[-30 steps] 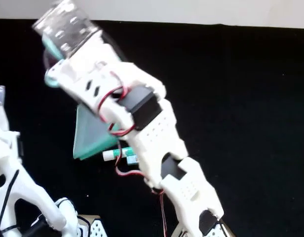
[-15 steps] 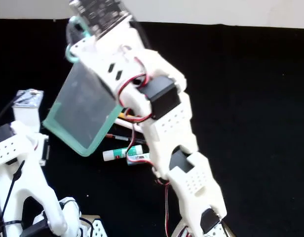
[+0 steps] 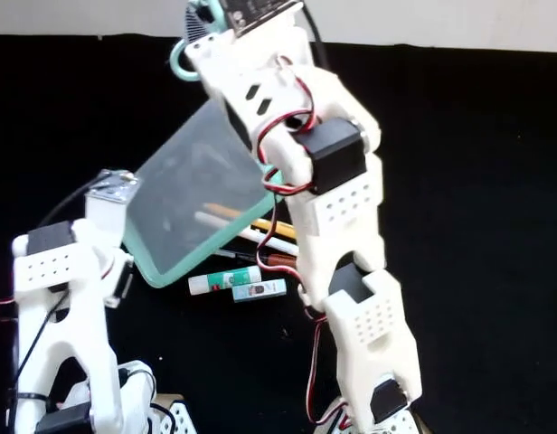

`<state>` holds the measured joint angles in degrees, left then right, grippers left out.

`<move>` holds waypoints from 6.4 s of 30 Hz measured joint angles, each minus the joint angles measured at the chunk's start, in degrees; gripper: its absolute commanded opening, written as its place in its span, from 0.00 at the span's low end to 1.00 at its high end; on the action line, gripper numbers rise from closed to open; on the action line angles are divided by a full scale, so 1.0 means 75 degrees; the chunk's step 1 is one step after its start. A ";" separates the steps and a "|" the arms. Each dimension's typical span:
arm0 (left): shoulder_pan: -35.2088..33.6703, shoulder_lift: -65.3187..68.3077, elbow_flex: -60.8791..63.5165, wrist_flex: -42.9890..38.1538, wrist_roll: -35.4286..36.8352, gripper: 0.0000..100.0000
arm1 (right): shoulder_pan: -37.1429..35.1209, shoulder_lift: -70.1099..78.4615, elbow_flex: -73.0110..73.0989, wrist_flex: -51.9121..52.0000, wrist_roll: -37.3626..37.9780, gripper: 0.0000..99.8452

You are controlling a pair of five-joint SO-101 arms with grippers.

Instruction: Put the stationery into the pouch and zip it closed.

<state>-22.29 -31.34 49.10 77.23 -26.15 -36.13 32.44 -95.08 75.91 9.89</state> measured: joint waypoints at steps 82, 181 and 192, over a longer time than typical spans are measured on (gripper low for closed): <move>0.2813 0.0012 0.0316 -0.0164 -0.0023 0.01 | -0.2766 -0.1606 0.0973 0.0610 0.0164 0.01; -0.2637 -0.0094 -0.9178 0.3212 -0.1547 0.22 | -0.2333 -0.1618 0.0996 0.0410 -0.0211 0.01; -0.2590 -0.0551 -0.9037 0.3212 -0.1700 0.22 | -0.2274 -0.1618 0.0996 0.0399 -0.0211 0.01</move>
<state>-41.71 -35.47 -18.68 101.32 -38.90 -53.19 20.31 -87.60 78.90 8.31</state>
